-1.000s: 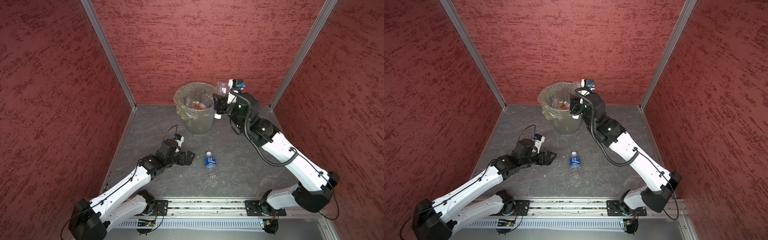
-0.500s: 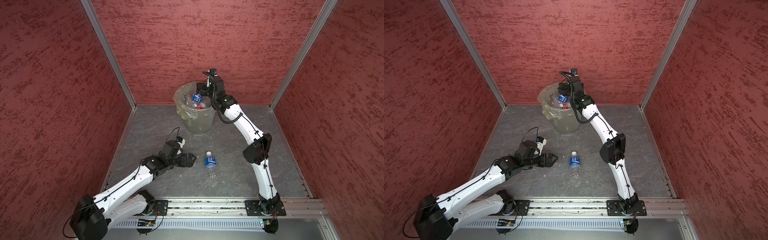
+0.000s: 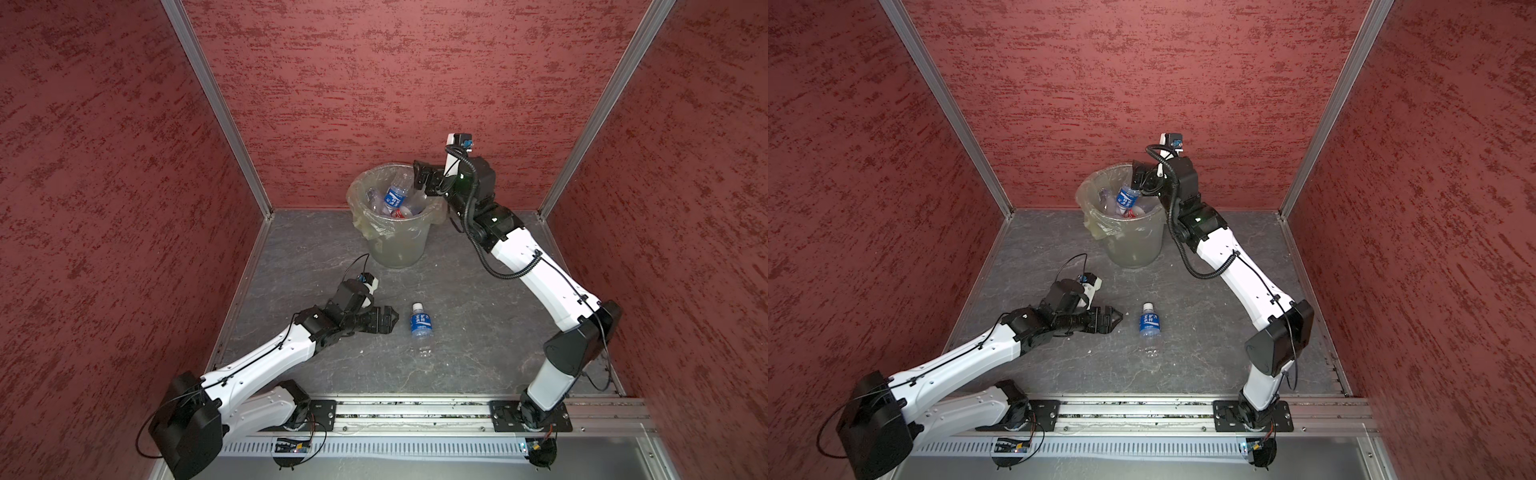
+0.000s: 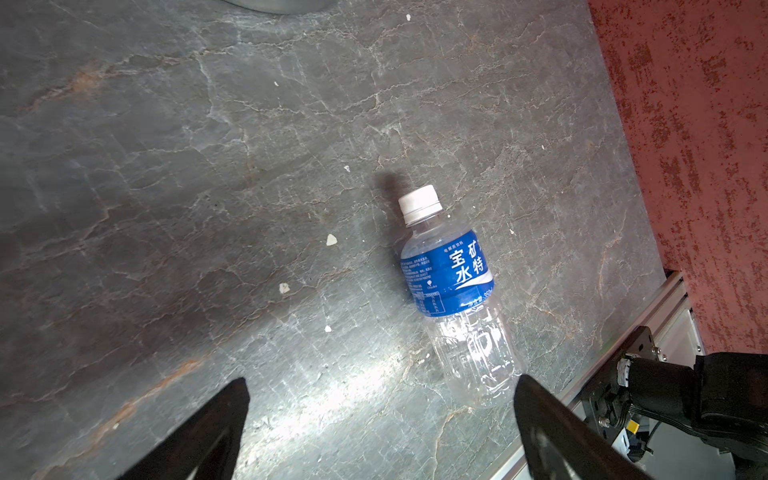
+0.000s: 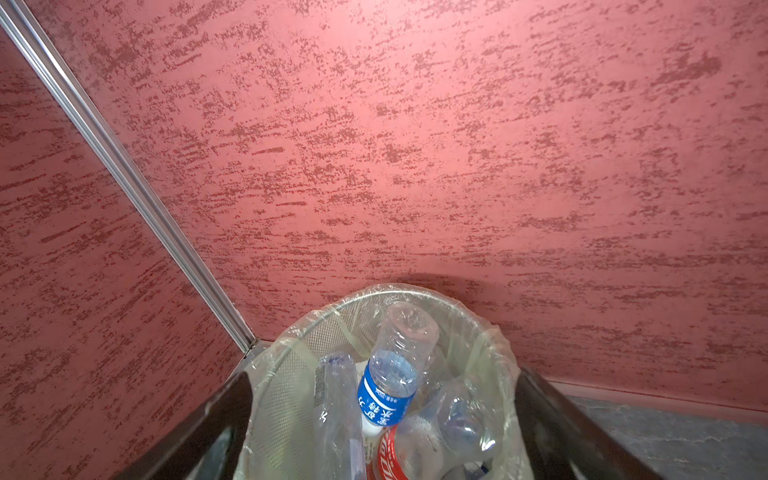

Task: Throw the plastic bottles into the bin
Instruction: 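Open the right gripper above the bin to drop the crushed bottle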

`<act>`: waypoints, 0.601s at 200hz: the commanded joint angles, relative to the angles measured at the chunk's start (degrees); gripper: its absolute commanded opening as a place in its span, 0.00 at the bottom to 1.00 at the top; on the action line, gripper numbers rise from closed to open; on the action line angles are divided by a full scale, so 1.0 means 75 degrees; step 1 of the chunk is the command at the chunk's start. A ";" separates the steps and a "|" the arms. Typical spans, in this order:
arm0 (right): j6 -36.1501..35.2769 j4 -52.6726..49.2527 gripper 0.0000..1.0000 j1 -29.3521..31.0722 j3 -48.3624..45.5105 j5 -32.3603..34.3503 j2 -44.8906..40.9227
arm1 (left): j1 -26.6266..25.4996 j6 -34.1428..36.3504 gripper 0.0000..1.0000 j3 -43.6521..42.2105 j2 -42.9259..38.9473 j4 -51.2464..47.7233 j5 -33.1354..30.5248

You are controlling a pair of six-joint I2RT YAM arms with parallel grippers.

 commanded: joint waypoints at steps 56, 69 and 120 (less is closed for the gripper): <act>0.0166 0.0329 0.99 -0.0114 -0.2118 0.0181 -0.1535 | -0.0744 -0.0207 0.99 0.0923 0.1004 0.0164 -0.0397; 0.0202 0.0399 0.99 -0.0135 -0.2525 0.0196 -0.1826 | -0.0879 -0.0222 0.99 0.1013 0.1133 0.0159 -0.0419; 0.0306 0.0401 0.99 -0.0257 -0.3780 0.0266 -0.2795 | -0.1337 -0.0330 1.00 0.1353 0.1714 0.0084 -0.0560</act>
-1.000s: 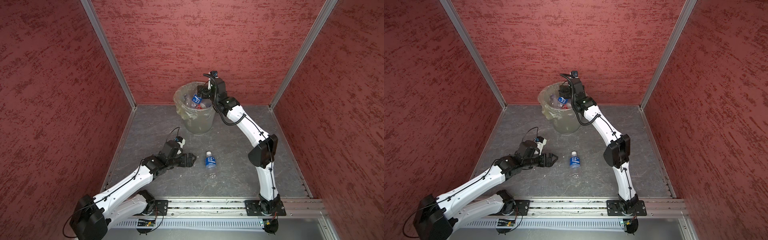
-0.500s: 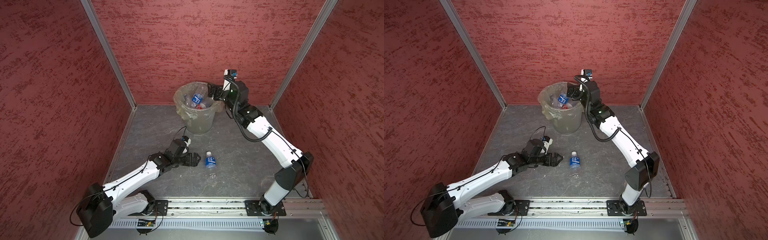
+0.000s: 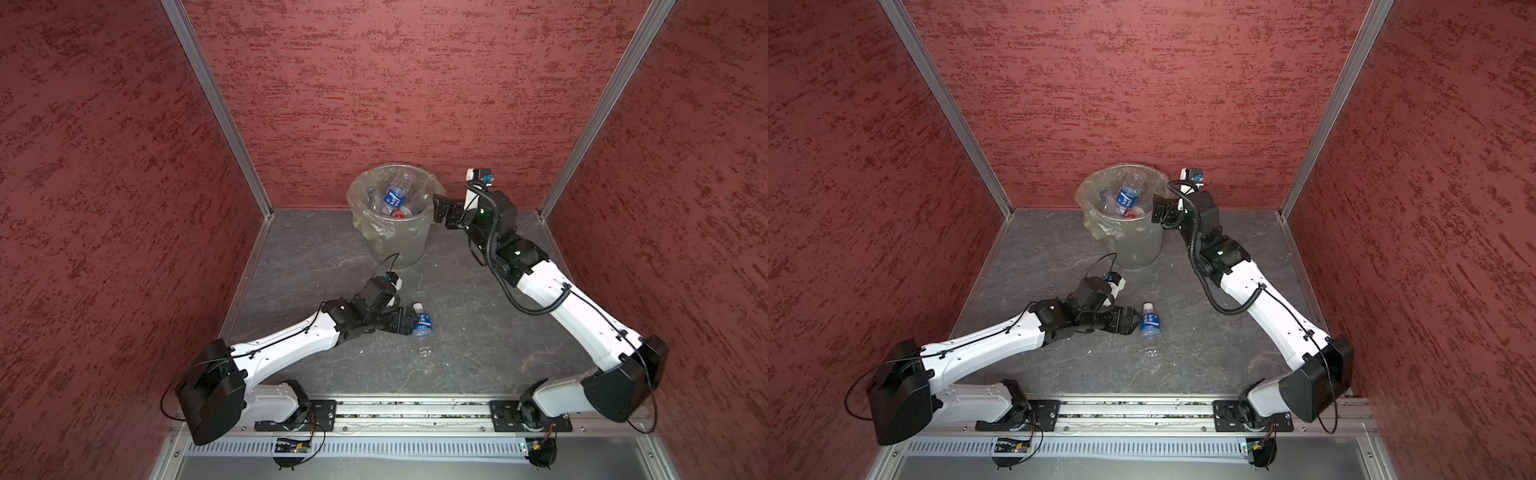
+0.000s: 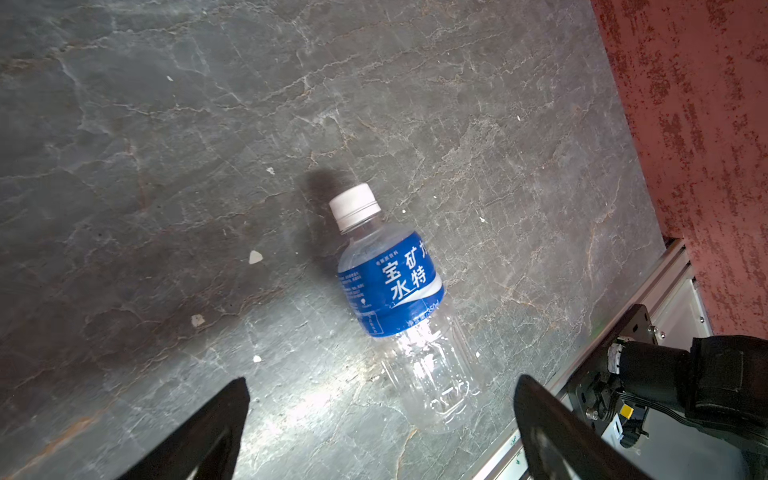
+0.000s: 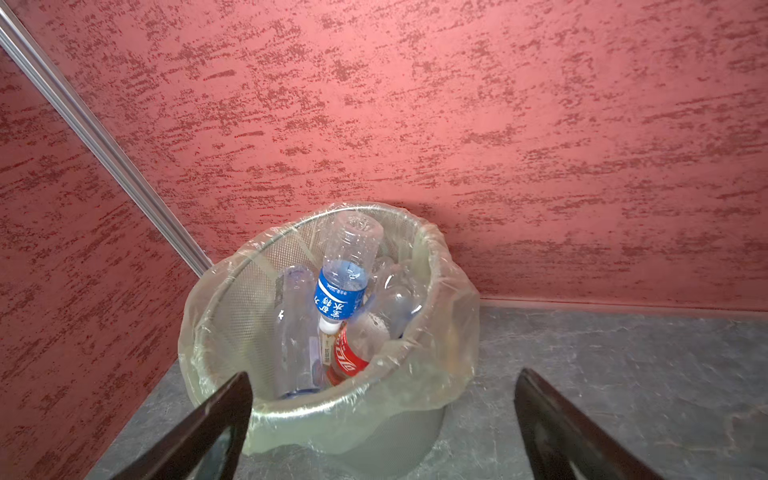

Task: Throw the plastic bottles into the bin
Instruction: 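Withdraw the right gripper from the bin while the left gripper lowers onto the blue-label bottle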

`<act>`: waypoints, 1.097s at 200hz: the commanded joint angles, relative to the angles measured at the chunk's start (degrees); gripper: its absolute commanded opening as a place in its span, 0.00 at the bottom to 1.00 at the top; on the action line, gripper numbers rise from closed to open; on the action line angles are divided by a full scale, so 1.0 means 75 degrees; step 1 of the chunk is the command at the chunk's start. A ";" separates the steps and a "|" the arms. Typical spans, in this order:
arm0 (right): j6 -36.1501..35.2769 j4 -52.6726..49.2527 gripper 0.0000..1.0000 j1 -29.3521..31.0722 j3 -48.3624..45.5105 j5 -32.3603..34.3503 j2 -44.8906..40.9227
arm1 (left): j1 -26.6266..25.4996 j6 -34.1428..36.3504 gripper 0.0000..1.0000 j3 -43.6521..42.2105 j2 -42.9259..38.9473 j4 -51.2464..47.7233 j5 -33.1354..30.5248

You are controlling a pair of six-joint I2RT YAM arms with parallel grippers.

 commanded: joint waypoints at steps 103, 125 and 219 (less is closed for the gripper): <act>0.0486 -0.0365 0.99 -0.0170 -0.2197 0.0366 -0.1872 | -0.0344 -0.0356 1.00 0.0641 0.1224 -0.0169 -0.0022; 0.0561 -0.0509 0.99 -0.0176 -0.2516 0.0471 -0.2177 | -0.0380 -0.0377 0.99 0.0771 0.1451 -0.0206 0.0040; 0.0770 -0.1092 0.99 -0.0183 -0.3468 0.0545 -0.3069 | -0.0506 -0.0447 1.00 0.1368 0.2429 -0.0509 0.0176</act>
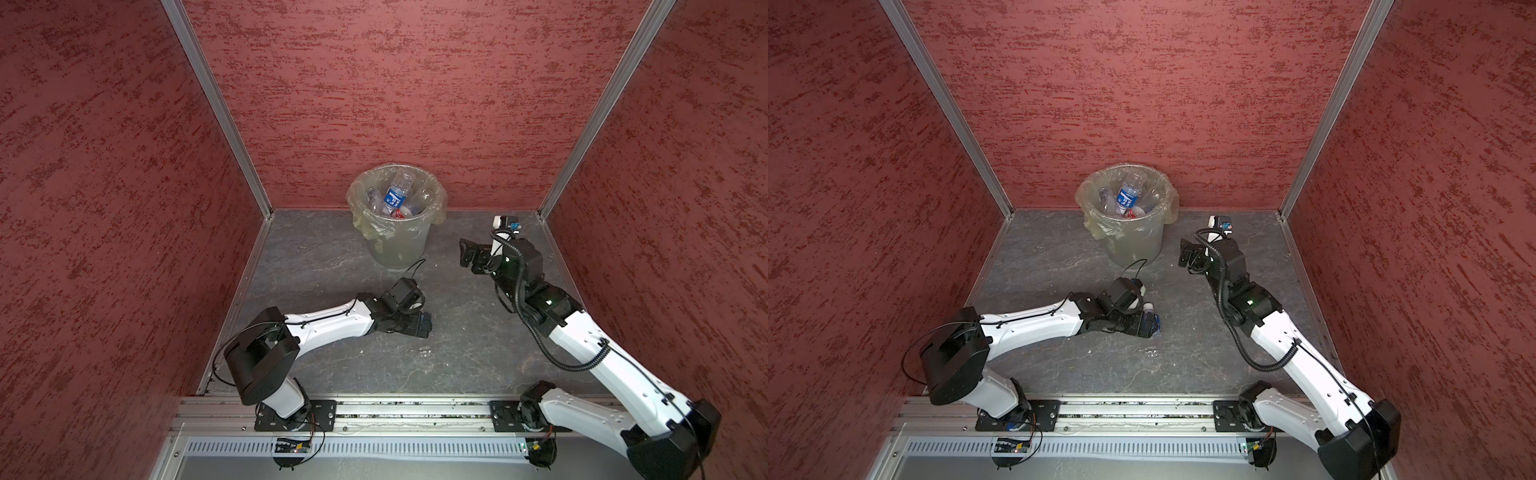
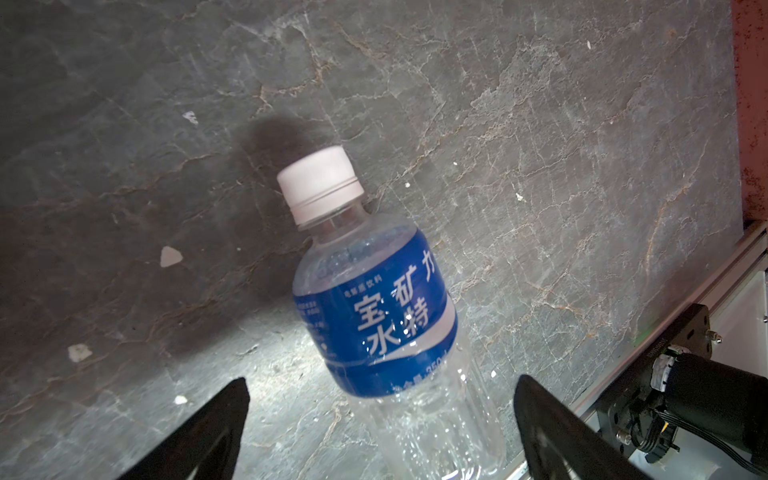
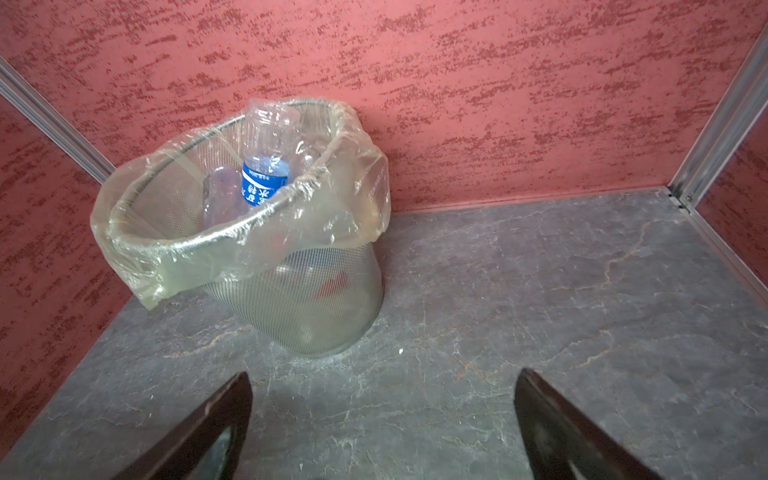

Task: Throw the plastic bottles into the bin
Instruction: 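Withdraw the right gripper from the bin while the left gripper lowers onto the blue-label bottle, then close the left gripper on the blue-label bottle and lift it upright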

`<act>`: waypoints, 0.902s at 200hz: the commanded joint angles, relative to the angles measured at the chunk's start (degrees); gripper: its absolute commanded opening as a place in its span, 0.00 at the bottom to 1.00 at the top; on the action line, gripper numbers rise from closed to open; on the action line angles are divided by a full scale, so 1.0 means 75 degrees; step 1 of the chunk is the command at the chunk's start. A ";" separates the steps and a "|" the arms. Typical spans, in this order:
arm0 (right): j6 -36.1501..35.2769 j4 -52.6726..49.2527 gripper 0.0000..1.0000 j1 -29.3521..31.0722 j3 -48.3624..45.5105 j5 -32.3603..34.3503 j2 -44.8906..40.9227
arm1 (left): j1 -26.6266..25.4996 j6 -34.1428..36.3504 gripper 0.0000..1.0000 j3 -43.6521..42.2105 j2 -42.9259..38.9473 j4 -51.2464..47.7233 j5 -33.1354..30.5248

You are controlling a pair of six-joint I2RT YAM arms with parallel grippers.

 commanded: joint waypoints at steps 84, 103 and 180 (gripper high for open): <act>0.0292 -0.0729 0.99 -0.0077 -0.0782 0.0128 -0.0801 | -0.0145 0.0048 1.00 0.0746 0.0922 -0.0439 0.0247; 0.0360 -0.0792 0.99 -0.0079 -0.0926 0.0116 -0.0885 | -0.0148 0.0067 1.00 0.0844 0.1062 -0.0481 0.0277; 0.0502 -0.0854 0.99 -0.0082 -0.1198 0.0093 -0.1020 | -0.0137 0.0253 0.84 0.1179 0.1473 -0.0580 0.0383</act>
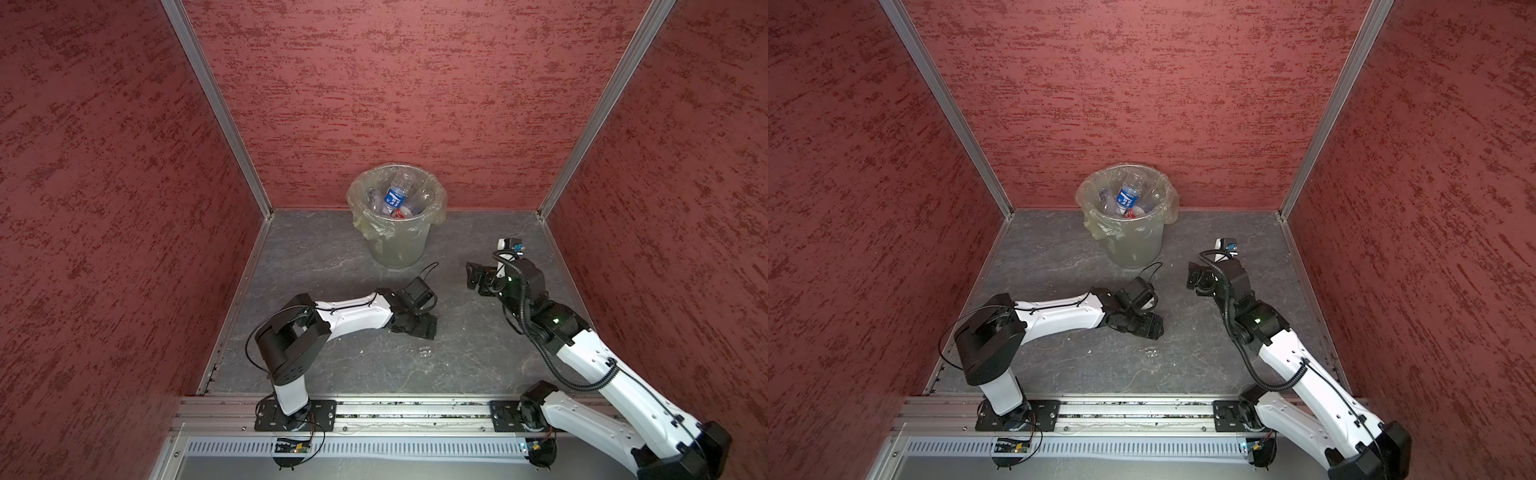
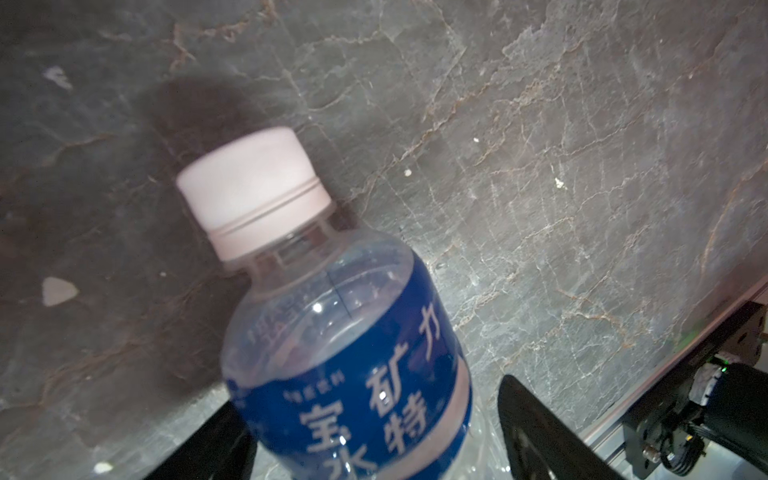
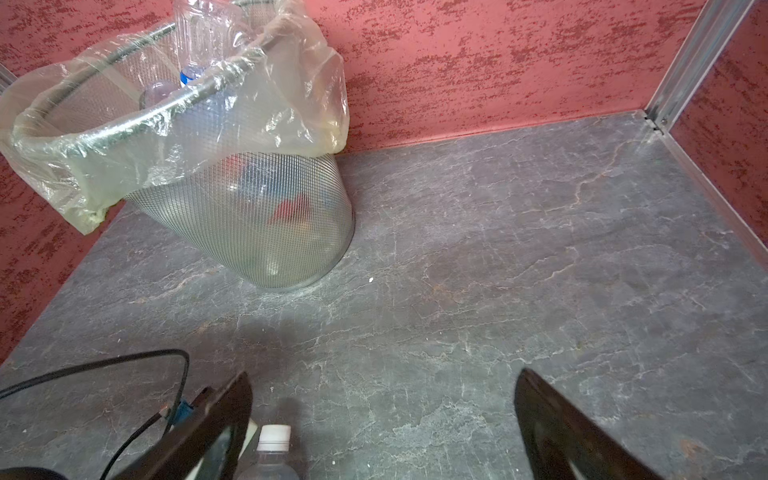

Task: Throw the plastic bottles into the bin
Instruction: 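Close the left gripper on the blue-label bottle and lift it upright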

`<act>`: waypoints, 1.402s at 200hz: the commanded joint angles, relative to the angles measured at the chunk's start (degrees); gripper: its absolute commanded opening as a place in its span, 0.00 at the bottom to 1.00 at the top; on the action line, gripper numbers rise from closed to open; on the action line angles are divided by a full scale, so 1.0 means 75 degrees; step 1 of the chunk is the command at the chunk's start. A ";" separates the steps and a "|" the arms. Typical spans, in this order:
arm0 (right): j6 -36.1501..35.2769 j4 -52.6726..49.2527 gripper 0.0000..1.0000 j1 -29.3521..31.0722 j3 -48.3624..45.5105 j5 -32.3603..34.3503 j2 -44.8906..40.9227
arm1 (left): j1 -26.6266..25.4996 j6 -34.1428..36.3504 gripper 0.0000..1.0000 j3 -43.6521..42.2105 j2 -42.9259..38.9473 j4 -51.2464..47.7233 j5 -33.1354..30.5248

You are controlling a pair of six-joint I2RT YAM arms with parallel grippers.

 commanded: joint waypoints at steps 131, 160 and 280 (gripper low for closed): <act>0.0239 -0.0136 0.99 -0.0077 0.0021 0.0065 -0.0030 | 0.0033 0.0437 0.77 0.0552 0.0676 -0.0357 0.0289; 0.0286 -0.0179 0.99 -0.0068 -0.0005 0.0097 -0.0165 | 0.0028 0.0477 0.77 0.0624 0.0822 -0.0427 0.0317; 0.0356 -0.0246 0.98 -0.0078 -0.0205 0.0049 -0.0411 | 0.0016 0.0519 0.62 0.0119 -0.0403 0.0045 -0.0101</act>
